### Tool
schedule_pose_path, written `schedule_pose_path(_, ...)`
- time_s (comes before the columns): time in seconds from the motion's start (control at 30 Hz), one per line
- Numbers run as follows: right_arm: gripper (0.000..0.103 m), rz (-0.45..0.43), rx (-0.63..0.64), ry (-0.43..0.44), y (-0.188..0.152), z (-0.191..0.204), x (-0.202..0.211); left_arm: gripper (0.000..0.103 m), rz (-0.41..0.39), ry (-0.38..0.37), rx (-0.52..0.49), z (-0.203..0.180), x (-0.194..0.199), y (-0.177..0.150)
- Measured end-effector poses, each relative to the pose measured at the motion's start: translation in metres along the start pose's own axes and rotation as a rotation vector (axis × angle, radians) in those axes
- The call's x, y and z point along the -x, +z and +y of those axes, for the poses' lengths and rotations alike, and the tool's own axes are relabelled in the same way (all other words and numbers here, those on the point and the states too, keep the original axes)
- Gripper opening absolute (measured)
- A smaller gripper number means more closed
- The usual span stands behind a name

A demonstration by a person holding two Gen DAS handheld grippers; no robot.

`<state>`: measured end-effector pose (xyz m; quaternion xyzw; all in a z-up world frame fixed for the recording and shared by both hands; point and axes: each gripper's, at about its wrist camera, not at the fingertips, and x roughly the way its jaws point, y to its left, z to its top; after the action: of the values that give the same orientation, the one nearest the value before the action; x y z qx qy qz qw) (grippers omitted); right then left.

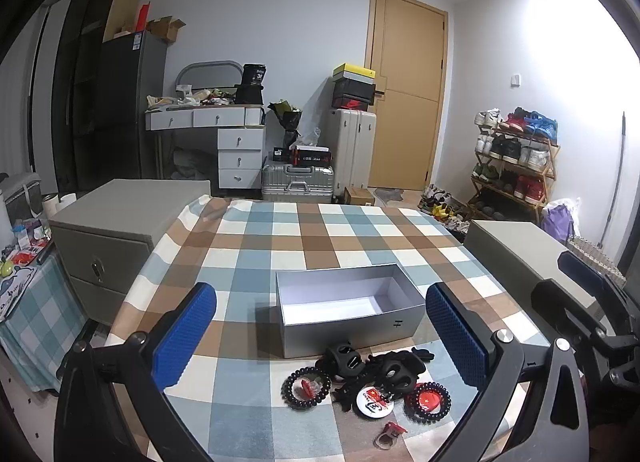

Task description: Organize jewelry

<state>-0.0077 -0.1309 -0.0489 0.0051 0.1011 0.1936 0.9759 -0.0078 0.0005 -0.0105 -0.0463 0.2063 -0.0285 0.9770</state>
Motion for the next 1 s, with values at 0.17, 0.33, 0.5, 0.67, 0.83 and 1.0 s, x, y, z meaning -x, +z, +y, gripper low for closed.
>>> schedule_pose_path(0.17,0.103,-0.001,0.002,0.004,-0.0006,0.0004,0.0011,0.102,-0.003,0.003,0.000,-0.0003,-0.0007,0.0003)
schedule_pose_path(0.33,0.103,-0.003,0.001,0.009,-0.0006,0.0000,0.0013,0.102,-0.002,0.007,0.002,0.0002,-0.0008,0.0004)
schedule_pose_path(0.5,0.103,-0.005,0.003,0.032,-0.0019,-0.0013,0.0028,0.102,0.003,0.006,0.000,0.0023,-0.0016,-0.0006)
schedule_pose_path(0.67,0.103,-0.012,0.008,0.041,-0.0025,-0.0004,0.0053,0.102,0.003,0.012,0.005,0.0058,-0.0028,-0.0024)
schedule_pose_path(0.83,0.103,-0.003,0.008,0.053,-0.0049,0.0009,0.0049,0.102,0.016,0.017,0.005,0.0064,-0.0059,-0.0061)
schedule_pose_path(1.0,0.103,0.012,-0.003,0.067,-0.0089,-0.0008,0.0018,0.102,0.020,0.022,-0.002,0.0044,-0.0066,-0.0086)
